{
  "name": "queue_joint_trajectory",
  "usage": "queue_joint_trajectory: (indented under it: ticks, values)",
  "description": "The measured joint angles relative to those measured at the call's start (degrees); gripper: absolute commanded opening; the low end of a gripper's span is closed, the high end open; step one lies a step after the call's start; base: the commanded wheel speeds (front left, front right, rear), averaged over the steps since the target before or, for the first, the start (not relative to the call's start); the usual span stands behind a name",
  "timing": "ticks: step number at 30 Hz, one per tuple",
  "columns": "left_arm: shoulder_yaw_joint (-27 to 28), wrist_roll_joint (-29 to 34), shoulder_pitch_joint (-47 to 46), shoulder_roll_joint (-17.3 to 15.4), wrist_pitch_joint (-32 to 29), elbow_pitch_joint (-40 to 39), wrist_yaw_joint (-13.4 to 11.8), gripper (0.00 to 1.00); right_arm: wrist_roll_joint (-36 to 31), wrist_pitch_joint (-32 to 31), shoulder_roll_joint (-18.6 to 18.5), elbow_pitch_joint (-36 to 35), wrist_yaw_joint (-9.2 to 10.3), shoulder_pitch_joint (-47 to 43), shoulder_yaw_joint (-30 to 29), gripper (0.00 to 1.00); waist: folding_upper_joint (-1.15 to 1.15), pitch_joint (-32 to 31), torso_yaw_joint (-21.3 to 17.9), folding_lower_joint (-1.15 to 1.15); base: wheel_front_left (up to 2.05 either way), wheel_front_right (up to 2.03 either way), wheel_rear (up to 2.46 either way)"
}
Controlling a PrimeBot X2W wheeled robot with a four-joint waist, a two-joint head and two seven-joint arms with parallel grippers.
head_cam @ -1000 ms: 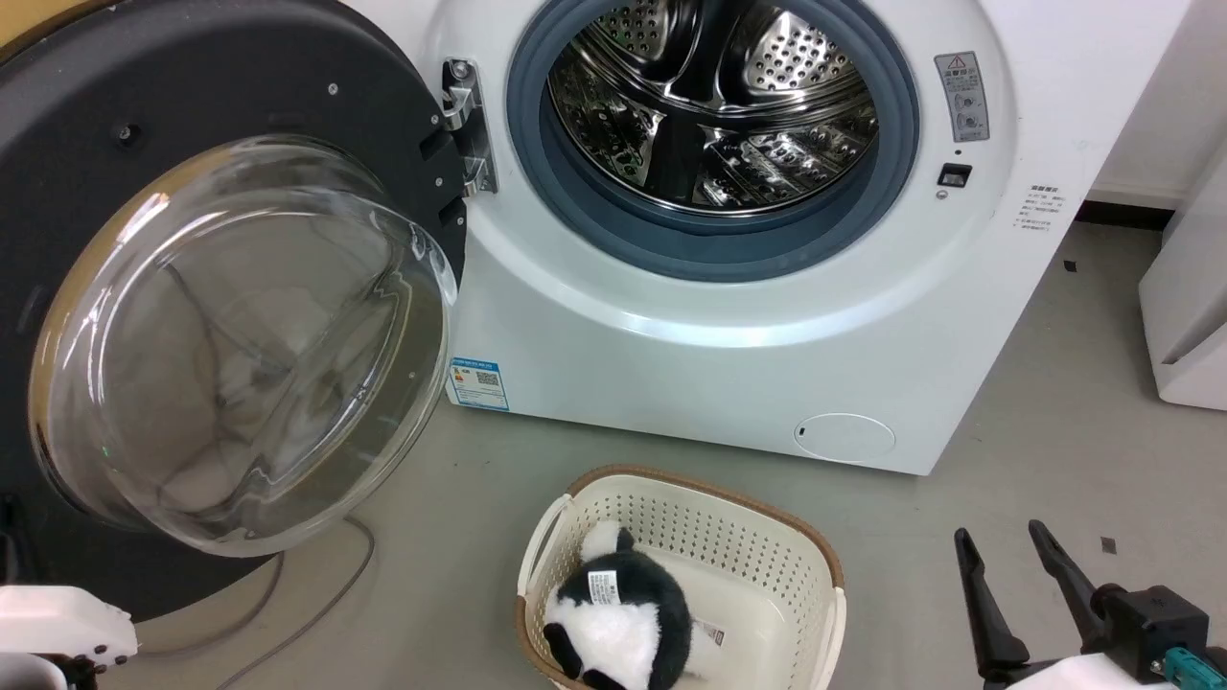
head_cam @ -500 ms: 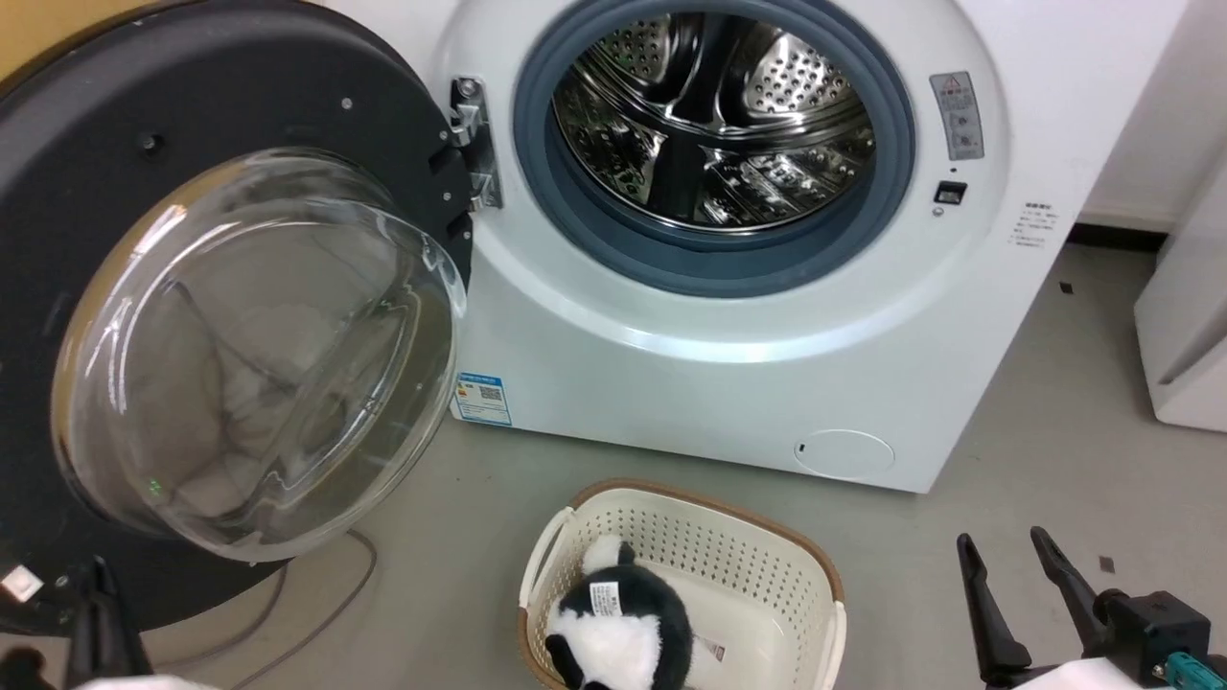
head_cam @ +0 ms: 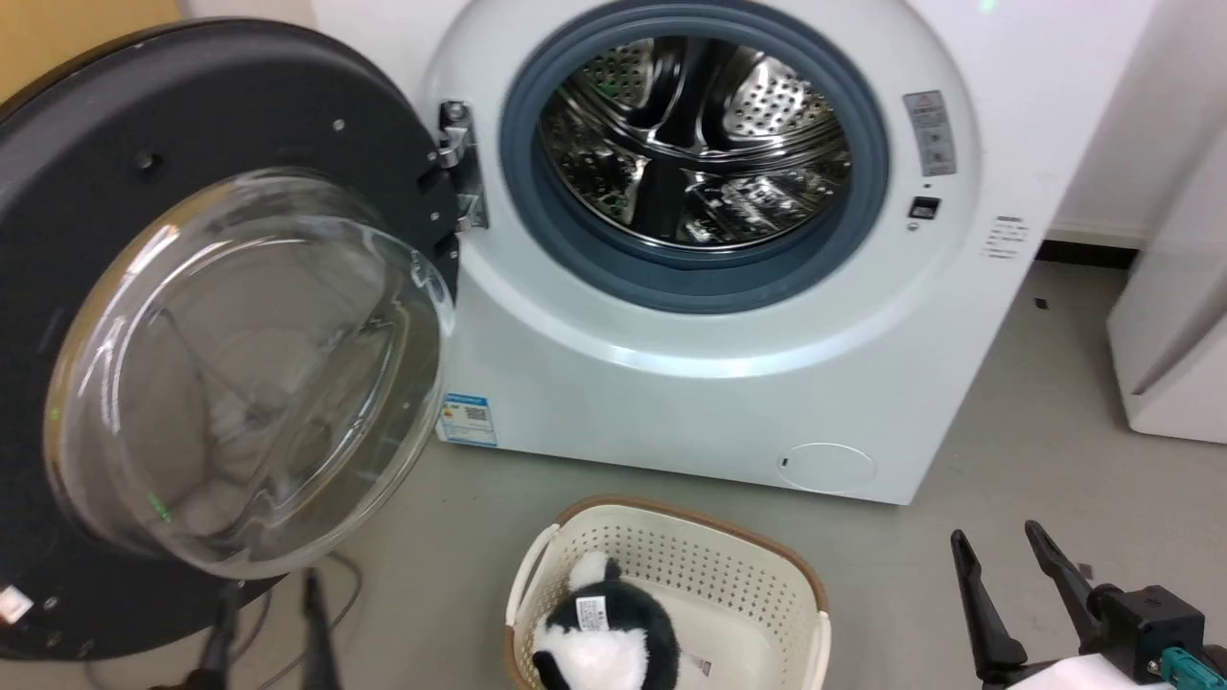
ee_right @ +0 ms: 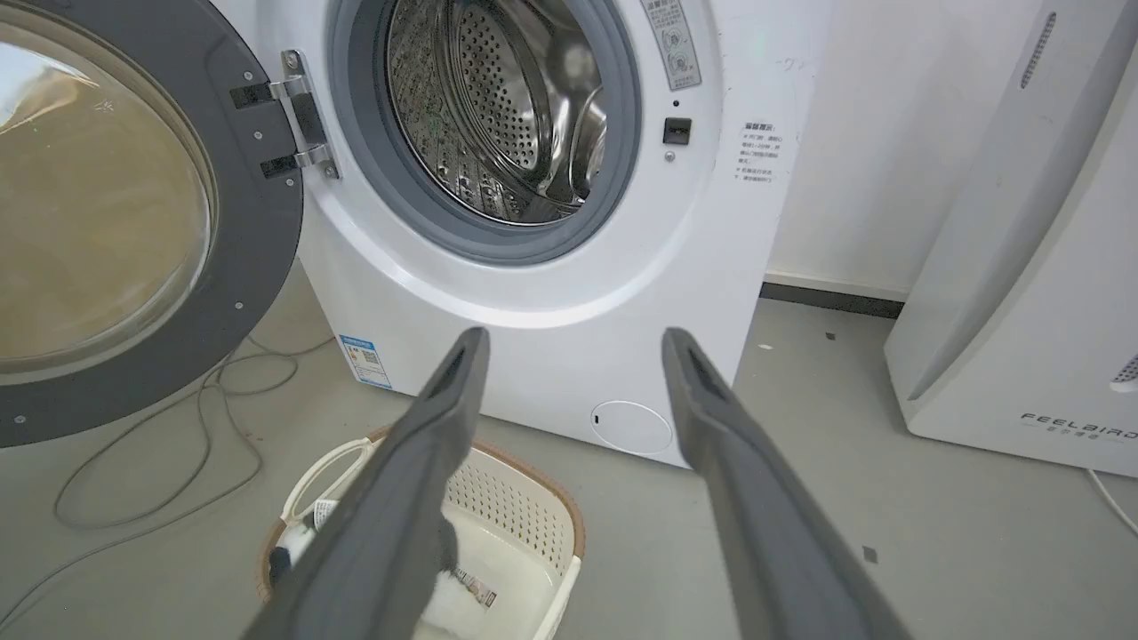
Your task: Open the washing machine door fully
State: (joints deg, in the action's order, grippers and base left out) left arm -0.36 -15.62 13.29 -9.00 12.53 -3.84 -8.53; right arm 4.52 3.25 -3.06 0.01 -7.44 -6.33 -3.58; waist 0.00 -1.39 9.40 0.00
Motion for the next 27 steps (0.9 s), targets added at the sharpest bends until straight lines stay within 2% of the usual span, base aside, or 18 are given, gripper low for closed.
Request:
queue_joint_trajectory:
  ticks: [9,17,27]
  values:
    - [-6.67,2.99,-3.60,0.16,-1.76,0.24,2.69,1.00,-0.58,-1.15,0.00,-1.70,0.00,-0.25,0.13,1.00,0.00,-0.24,-4.01,0.00,0.00,0.00,0.00]
    - [-9.33,5.73,-6.66,-0.22,-2.18,1.90,2.91,1.00,-0.70,-1.65,0.00,-2.46,0.00,-0.60,0.11,1.00,0.00,-0.14,-6.80,0.00,0.00,0.00,0.00]
    - [-9.69,5.83,-7.39,-0.53,-3.12,2.90,2.64,1.00,-0.70,-1.74,0.00,-2.55,0.00,-0.69,0.03,1.00,0.00,0.04,-7.50,0.00,0.00,0.00,0.00]
